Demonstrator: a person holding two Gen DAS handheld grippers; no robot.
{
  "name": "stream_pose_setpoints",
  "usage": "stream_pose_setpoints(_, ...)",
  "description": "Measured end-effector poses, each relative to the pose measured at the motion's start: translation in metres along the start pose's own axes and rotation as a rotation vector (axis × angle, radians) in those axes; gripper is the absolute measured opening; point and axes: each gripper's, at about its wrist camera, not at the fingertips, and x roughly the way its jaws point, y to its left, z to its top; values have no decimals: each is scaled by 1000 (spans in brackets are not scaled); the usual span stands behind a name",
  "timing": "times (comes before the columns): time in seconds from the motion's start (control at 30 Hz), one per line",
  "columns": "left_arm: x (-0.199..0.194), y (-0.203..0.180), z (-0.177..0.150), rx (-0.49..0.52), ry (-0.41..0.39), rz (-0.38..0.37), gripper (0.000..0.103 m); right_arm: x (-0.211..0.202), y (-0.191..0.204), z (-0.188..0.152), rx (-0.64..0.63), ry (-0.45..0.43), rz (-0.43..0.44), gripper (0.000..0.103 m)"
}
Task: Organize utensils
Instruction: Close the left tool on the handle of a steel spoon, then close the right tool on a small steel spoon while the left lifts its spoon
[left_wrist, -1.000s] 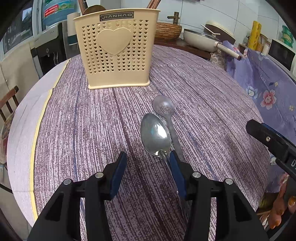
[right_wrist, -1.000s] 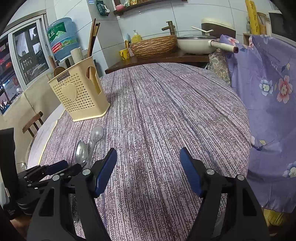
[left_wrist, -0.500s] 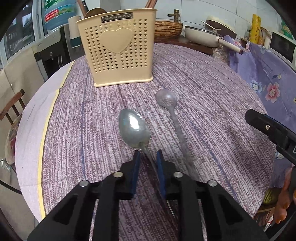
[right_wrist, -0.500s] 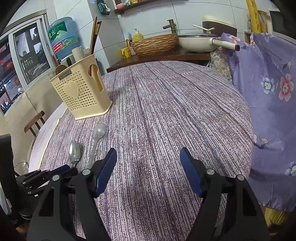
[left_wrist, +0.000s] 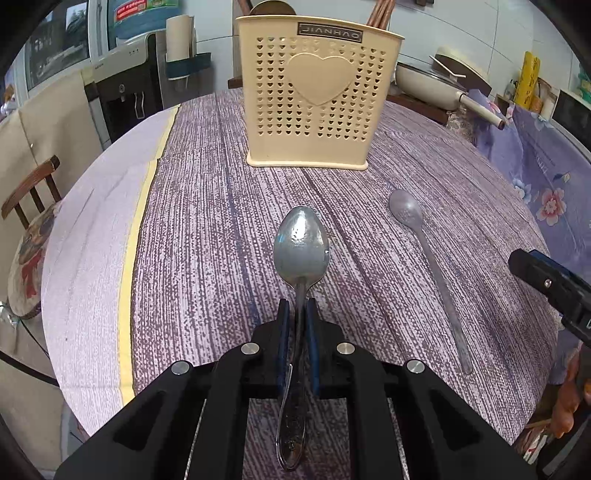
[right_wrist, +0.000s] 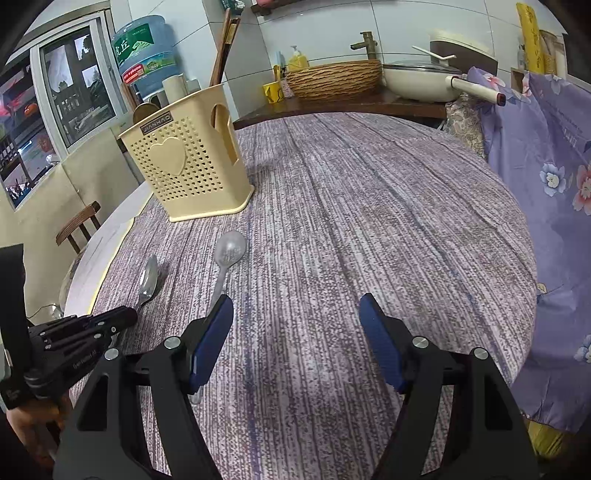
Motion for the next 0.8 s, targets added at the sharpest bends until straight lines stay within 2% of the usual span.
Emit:
stream_pose_setpoints(0.1, -1, -1, -1, 6, 0, -7, 14, 1, 5, -2, -11, 5, 7, 71)
stream_pose_setpoints(0.13, -1, -2, -1, 8, 1, -14, 22, 1, 5, -2, -13, 5, 8, 71)
stream_pose_setpoints(0.17, -2, -3, -1, 12, -2, -20, 42, 1, 5, -2, -14, 6, 6, 71)
stream_pose_setpoints(0.23, -4, -5, 0, 15, -24, -3, 66, 1, 3, -2, -11, 7, 2, 71)
stream_pose_setpoints(0.5, 20, -5, 20, 23, 0, 43, 63, -1, -2, -2, 1, 8, -6, 71)
stream_pose_setpoints(0.6, 25, -10, 27, 42, 13, 51, 59, 0, -3, -3, 2, 14, -6, 71)
stream_pose_setpoints(0.8, 29, -19, 36, 84, 24, 76, 41, 6, 4, -1, -21, 40, 2, 71)
